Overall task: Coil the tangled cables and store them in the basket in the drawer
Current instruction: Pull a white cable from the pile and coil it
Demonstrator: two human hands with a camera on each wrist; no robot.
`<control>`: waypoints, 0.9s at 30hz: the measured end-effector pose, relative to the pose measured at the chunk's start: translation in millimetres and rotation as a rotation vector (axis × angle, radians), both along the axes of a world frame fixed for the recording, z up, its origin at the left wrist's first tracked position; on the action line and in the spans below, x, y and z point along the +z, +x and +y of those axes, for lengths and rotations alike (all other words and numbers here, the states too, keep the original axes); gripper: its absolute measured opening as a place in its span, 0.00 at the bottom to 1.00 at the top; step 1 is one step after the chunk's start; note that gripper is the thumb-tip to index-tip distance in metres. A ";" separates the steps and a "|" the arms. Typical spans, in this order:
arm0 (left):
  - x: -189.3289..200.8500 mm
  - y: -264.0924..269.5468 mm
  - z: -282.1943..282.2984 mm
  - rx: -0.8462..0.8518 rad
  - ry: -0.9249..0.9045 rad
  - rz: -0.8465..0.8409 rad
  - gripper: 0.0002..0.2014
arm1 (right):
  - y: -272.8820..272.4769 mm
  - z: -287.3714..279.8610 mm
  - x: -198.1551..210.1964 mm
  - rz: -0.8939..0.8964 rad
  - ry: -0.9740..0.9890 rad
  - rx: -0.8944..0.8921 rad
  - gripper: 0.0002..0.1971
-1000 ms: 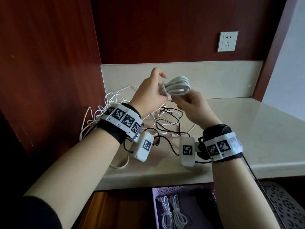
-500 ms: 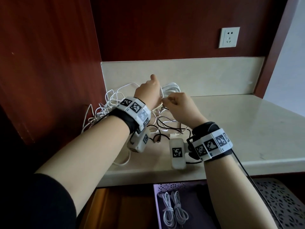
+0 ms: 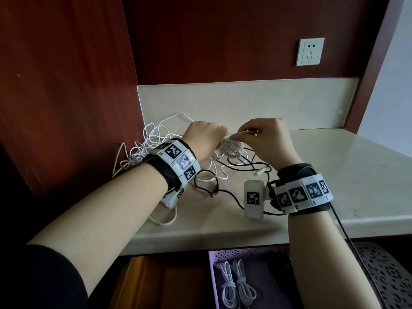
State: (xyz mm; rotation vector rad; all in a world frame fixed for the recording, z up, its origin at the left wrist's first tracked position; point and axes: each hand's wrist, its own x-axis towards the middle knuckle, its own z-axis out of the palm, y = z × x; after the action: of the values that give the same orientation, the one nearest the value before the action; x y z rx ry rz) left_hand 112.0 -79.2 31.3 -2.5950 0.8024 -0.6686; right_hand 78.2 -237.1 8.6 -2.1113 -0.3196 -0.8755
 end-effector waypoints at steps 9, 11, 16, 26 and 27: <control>7.0 3.1 24.8 -0.431 -0.121 0.033 0.17 | 2.7 -10.8 -4.0 0.023 0.320 0.151 0.04; 6.7 -0.2 21.2 -0.505 -0.315 0.117 0.15 | 5.0 -6.3 -6.2 0.028 0.322 0.186 0.03; 15.8 -12.1 6.8 -0.472 -0.962 0.479 0.24 | 10.1 2.5 -11.3 0.079 0.180 0.235 0.15; 45.0 -1.8 25.4 -0.150 -1.494 0.483 0.15 | -0.3 14.5 -3.0 0.201 -0.457 0.045 0.08; 44.5 0.3 28.2 -0.111 -1.482 0.458 0.15 | -1.6 15.0 -1.4 0.162 -0.487 0.016 0.08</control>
State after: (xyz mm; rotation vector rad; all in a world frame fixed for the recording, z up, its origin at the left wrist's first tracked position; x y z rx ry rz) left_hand 112.3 -51.0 75.8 -4.1783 0.6522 -0.9216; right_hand 76.6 -222.2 7.2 -2.6049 -0.5033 -0.6558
